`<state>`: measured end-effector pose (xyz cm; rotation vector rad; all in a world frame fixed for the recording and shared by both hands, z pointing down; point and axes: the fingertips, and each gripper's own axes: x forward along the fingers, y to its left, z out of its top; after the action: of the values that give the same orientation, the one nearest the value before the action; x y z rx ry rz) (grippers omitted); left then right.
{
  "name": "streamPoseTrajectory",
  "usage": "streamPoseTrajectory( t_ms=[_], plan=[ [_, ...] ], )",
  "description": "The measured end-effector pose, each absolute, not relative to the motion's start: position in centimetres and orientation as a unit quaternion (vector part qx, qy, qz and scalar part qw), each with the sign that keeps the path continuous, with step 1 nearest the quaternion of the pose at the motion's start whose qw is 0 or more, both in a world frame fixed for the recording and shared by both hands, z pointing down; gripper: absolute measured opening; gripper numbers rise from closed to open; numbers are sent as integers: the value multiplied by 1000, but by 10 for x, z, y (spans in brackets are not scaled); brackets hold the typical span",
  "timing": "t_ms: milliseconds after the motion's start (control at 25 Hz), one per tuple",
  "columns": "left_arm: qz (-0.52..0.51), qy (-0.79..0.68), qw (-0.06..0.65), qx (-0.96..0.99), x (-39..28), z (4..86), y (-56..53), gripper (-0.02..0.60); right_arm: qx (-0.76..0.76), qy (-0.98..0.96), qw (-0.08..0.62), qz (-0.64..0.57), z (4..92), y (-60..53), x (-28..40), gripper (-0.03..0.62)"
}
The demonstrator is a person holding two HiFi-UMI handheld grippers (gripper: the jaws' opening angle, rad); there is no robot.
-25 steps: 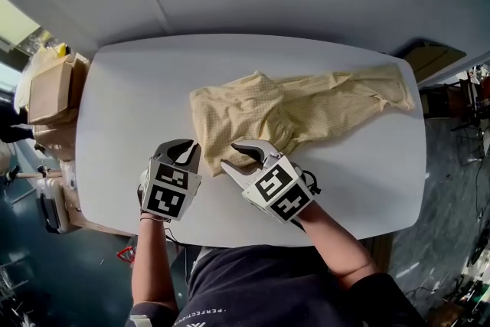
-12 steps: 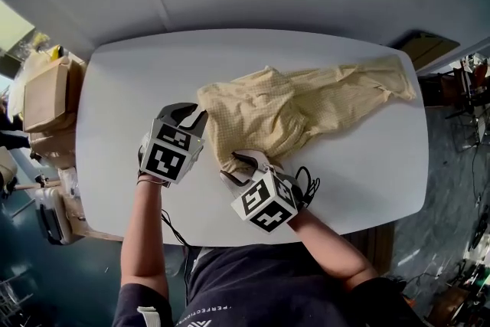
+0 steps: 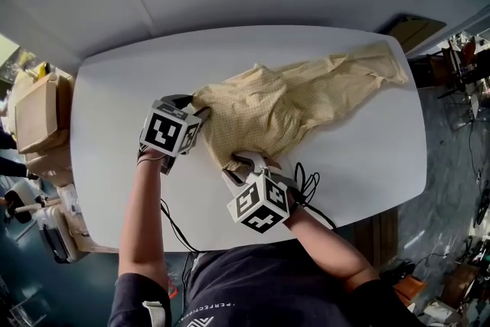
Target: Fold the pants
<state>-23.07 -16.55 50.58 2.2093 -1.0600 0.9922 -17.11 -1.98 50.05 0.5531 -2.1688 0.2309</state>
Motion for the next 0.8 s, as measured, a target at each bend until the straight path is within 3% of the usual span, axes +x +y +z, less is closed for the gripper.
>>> streamPoseTrajectory(
  t_ms=[120, 280, 480, 800],
  plan=[
    [371, -376, 243, 814, -225, 508, -164, 180, 226, -869, 432, 81, 500, -22, -169, 141],
    [389, -368, 232, 812, -217, 507, -158, 50, 227, -872, 425, 83, 496, -24, -167, 69],
    [432, -377, 186, 798, -216, 504, -147, 29, 203, -886, 399, 124, 483, -14, -168, 41],
    [460, -409, 205, 762, -257, 494, -85, 28, 107, -911, 364, 161, 456, 41, -196, 40]
  ],
)
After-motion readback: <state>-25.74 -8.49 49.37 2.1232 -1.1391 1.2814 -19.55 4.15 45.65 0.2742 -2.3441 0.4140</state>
